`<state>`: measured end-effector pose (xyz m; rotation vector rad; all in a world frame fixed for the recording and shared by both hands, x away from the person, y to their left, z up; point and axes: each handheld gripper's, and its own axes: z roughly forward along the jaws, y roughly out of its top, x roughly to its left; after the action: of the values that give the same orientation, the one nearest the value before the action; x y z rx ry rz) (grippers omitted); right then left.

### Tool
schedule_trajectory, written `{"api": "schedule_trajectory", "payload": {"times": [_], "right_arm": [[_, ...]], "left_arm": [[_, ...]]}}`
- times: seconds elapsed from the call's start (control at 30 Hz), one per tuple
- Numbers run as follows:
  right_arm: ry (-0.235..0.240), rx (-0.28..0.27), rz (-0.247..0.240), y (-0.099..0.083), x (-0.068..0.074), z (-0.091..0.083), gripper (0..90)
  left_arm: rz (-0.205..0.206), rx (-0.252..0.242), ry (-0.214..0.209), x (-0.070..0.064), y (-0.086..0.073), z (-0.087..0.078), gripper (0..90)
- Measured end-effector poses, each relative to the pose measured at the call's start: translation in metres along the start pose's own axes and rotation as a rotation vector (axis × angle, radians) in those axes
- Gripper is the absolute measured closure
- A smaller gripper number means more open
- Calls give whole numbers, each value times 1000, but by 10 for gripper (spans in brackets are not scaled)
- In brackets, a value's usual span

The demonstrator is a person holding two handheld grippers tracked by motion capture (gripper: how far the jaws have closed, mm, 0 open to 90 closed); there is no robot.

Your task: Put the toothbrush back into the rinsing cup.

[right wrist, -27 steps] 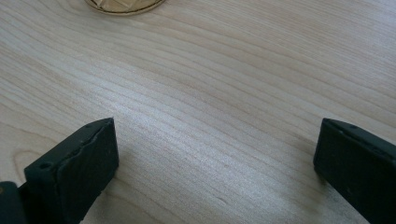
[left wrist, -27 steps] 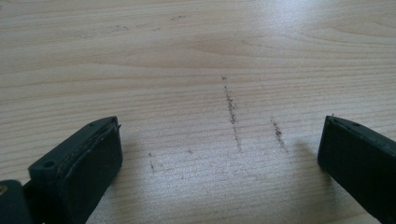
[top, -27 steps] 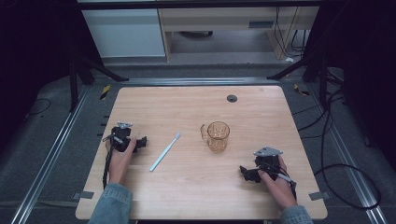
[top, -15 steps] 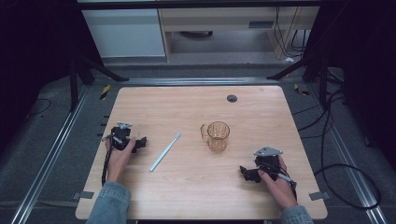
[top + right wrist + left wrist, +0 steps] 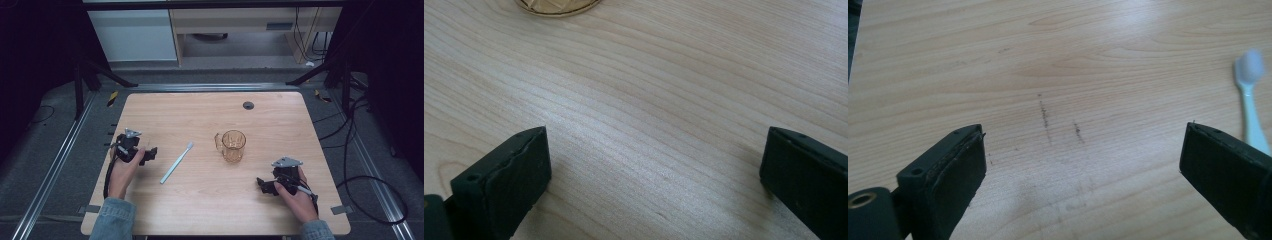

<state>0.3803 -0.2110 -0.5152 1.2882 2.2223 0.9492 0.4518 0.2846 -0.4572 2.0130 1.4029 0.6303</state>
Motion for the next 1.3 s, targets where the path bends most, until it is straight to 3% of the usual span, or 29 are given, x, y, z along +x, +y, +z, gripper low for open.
{"api": "schedule_trajectory", "payload": {"times": [0.13, 0.23, 0.3, 0.33, 0.43, 0.53, 0.6, 0.63, 0.77, 0.93, 1.13, 1.17, 1.3], "right_arm": [[-8, -2, 14, 0, 1, 0, 7], [-15, -3, 13, 0, 1, 0, 7], [-15, -3, 14, 0, 1, 0, 7], [-15, -3, 14, 0, 1, 0, 7], [-14, -2, 15, 0, 1, 0, 7], [-15, -3, 14, 0, 1, 0, 7], [-11, 0, 22, 0, 2, 0, 7], [-11, 0, 22, 0, 2, 0, 7], [-13, -1, 15, 0, 2, 0, 7], [-13, -2, 14, 0, 1, 0, 7], [-15, -1, 13, 0, 1, 0, 7], [-14, -2, 14, 0, 1, 0, 7], [-14, -3, 13, 0, 1, 0, 7]], "left_arm": [[42, 13, -10, -12, 8, -15, 41], [121, 15, -16, -24, 13, -23, 89], [174, 45, -9, -31, 14, -25, 101], [174, 45, -9, -31, 14, -25, 101], [218, 110, -1, -40, 13, -28, 101], [212, 136, -18, -43, 13, -29, 101], [219, 163, -11, -44, 15, -29, 98], [222, 188, 13, -45, 18, -29, 100], [226, 232, 0, -47, 25, -29, 102], [250, 243, -3, -52, 35, -31, 115], [264, 250, -37, -62, 43, -28, 124], [258, 253, -67, -66, 45, -26, 130], [275, 283, -77, -74, 49, -19, 154]]}}
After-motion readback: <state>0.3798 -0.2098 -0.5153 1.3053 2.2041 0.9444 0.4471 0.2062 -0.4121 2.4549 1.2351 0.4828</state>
